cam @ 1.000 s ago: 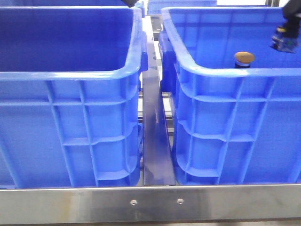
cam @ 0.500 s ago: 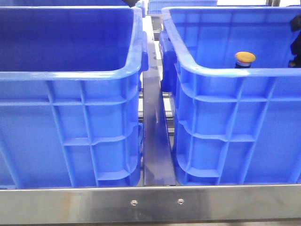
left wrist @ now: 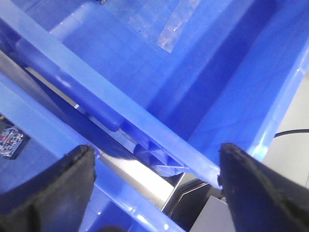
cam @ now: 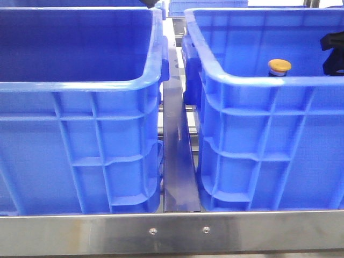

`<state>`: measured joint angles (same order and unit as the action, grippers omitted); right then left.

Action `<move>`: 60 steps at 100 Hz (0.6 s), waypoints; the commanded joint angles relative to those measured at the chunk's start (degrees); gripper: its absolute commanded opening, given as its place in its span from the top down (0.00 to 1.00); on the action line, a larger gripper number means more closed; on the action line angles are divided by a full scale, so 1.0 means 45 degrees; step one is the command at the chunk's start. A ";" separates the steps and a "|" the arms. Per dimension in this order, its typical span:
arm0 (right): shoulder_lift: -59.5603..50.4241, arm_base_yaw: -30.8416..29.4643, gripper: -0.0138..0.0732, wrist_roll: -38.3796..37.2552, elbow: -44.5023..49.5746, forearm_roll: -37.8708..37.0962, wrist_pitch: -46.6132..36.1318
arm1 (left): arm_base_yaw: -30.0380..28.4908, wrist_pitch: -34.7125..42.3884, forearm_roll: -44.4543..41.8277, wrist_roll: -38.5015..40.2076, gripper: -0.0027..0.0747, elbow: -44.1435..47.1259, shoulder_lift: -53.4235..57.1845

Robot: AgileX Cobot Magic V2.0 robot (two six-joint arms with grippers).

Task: Pick red and yellow buttons and place in box
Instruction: 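Lower the red button beside the yellow one and open the right gripper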

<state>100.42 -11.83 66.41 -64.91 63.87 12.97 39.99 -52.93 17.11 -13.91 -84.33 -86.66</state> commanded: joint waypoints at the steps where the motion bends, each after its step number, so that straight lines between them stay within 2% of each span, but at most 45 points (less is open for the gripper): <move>1: -0.0508 -0.0006 0.54 0.0080 -0.0413 0.0230 -0.0077 | 0.0089 0.0686 0.0290 0.0026 0.31 -0.0371 0.0517; 29: -0.0531 -0.0006 0.24 0.0080 -0.0413 0.0244 0.0221 | 0.0089 0.0686 0.0290 0.0026 0.31 -0.0371 0.0517; 39: -0.0531 -0.0006 0.21 0.0080 -0.0413 0.0244 0.0236 | 0.0089 0.0686 0.0290 0.0026 0.31 -0.0371 0.0517; 60: -0.0730 -0.0017 0.21 0.0080 -0.0413 0.0244 0.0337 | 0.0089 0.0686 0.0290 0.0026 0.31 -0.0371 0.0517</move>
<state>100.50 -11.83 66.41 -64.91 63.87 14.45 39.99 -52.93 17.11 -13.91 -84.33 -86.66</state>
